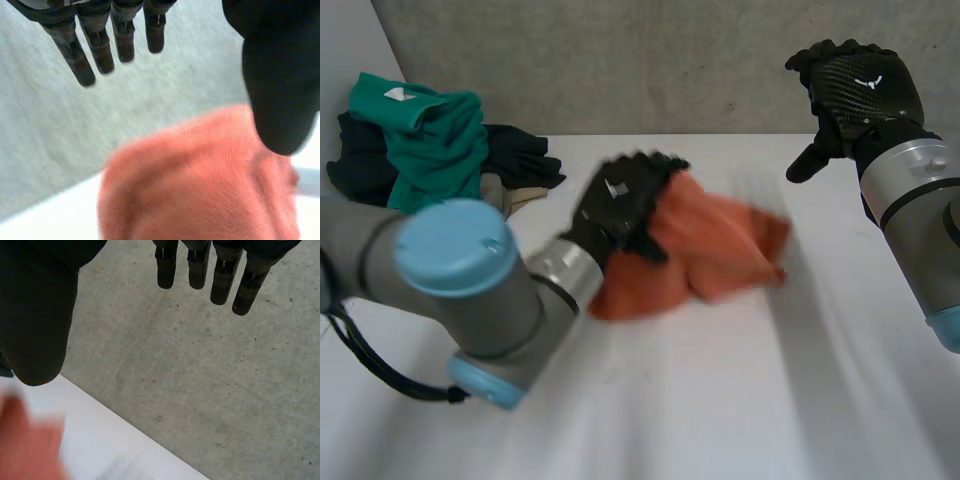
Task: Fold the laundry.
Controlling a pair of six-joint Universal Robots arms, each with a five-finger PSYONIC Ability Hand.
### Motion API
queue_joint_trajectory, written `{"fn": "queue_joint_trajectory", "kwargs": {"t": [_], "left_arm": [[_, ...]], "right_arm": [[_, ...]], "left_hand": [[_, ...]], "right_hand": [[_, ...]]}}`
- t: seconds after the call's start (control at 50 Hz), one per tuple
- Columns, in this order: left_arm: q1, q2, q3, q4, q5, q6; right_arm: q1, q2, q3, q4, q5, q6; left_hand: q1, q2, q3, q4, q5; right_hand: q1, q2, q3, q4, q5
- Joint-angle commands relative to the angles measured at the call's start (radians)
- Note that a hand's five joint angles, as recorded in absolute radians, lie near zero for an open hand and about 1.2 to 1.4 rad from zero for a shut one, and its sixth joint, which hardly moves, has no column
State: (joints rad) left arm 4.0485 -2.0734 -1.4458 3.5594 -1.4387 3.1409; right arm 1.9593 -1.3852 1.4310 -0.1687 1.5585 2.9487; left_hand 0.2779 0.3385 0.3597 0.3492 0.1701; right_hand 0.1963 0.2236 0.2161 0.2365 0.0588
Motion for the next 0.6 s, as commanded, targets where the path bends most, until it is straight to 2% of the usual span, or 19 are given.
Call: {"fn": "queue_joint_trajectory", "kwargs": {"t": [0.02, 0.14, 0.24, 0.34, 0.4, 0.46, 0.6], "left_arm": [[0.035, 0.067, 0.013, -0.116, -0.003, -0.041], [0.148, 0.154, -0.019, -0.12, -0.002, -0.024], [0.171, 0.167, -0.059, -0.132, 0.0, -0.016], [0.164, 0.159, -0.129, -0.136, -0.012, 0.037], [0.161, 0.148, -0.136, -0.131, -0.012, 0.076], [0.161, 0.087, -0.113, -0.128, -0.012, 0.132], [0.167, -0.097, 0.028, -0.152, -0.012, 0.329]], "right_arm": [[0.003, 0.008, -0.004, 0.032, -0.002, -0.1], [0.013, 0.014, -0.035, 0.136, 0.0, -0.247], [0.015, 0.032, -0.058, 0.234, 0.003, -0.319], [0.015, 0.093, -0.061, 0.324, -0.026, -0.319], [0.016, 0.144, -0.063, 0.359, -0.067, -0.289], [0.017, 0.184, -0.06, 0.368, -0.074, -0.231], [0.013, 0.281, -0.04, 0.365, -0.084, 0.013]], "left_hand": [[-0.082, -0.143, -0.164, -0.153, -0.149], [-0.061, -0.122, -0.143, -0.133, -0.128], [-0.05, -0.11, -0.132, -0.121, -0.116], [-0.035, -0.096, -0.117, -0.106, -0.102], [-0.026, -0.087, -0.108, -0.097, -0.093], [-0.023, -0.084, -0.105, -0.095, -0.09], [-0.026, -0.087, -0.108, -0.097, -0.093]], "right_hand": [[-0.022, -0.049, -0.042, -0.062, -0.059], [-0.022, -0.049, -0.042, -0.062, -0.059], [-0.022, -0.049, -0.042, -0.062, -0.059], [-0.022, -0.049, -0.042, -0.062, -0.059], [-0.022, -0.049, -0.042, -0.062, -0.059], [-0.022, -0.049, -0.042, -0.062, -0.059], [-0.022, -0.049, -0.042, -0.062, -0.059]]}}
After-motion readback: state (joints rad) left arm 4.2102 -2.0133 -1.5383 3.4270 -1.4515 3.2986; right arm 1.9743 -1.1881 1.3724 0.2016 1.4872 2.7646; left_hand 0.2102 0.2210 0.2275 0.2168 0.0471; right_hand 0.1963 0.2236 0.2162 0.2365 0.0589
